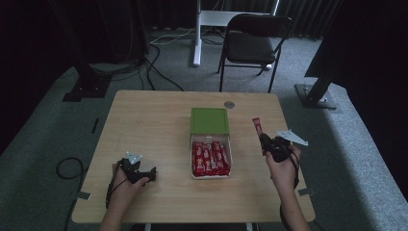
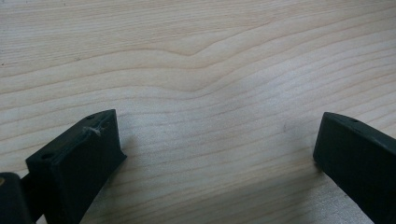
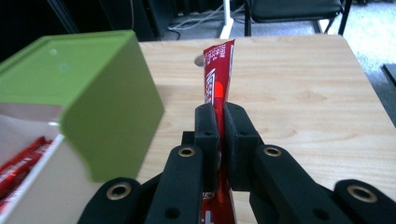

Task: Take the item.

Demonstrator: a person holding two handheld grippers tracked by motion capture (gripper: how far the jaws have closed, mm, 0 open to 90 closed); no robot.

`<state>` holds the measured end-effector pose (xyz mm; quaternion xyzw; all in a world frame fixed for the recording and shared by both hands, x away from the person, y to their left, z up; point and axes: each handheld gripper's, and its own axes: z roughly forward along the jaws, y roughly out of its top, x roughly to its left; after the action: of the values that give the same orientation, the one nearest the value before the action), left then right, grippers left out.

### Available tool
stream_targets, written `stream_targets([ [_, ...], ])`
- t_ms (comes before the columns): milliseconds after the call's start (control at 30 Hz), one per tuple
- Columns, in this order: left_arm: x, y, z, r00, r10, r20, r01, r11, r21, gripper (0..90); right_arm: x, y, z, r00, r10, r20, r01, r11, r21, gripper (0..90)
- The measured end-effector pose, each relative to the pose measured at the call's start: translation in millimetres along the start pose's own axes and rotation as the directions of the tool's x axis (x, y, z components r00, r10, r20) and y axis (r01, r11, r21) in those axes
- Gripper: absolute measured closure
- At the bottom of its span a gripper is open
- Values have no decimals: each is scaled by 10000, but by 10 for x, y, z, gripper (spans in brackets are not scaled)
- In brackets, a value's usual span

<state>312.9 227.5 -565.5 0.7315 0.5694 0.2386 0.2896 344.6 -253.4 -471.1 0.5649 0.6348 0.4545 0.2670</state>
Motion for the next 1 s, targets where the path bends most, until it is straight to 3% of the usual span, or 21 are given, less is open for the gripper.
stream_targets([
  [533, 0, 0, 0, 10000, -3, 0, 3, 10000, -5, 15, -303, -402, 293, 9951, 636, 759, -706, 9932, 923, 850],
  [1000, 0, 0, 0, 10000, 0, -1, 0, 10000, -2, 15, -463, -521, 413, 9867, 804, 1415, -1008, 9845, 1436, 849],
])
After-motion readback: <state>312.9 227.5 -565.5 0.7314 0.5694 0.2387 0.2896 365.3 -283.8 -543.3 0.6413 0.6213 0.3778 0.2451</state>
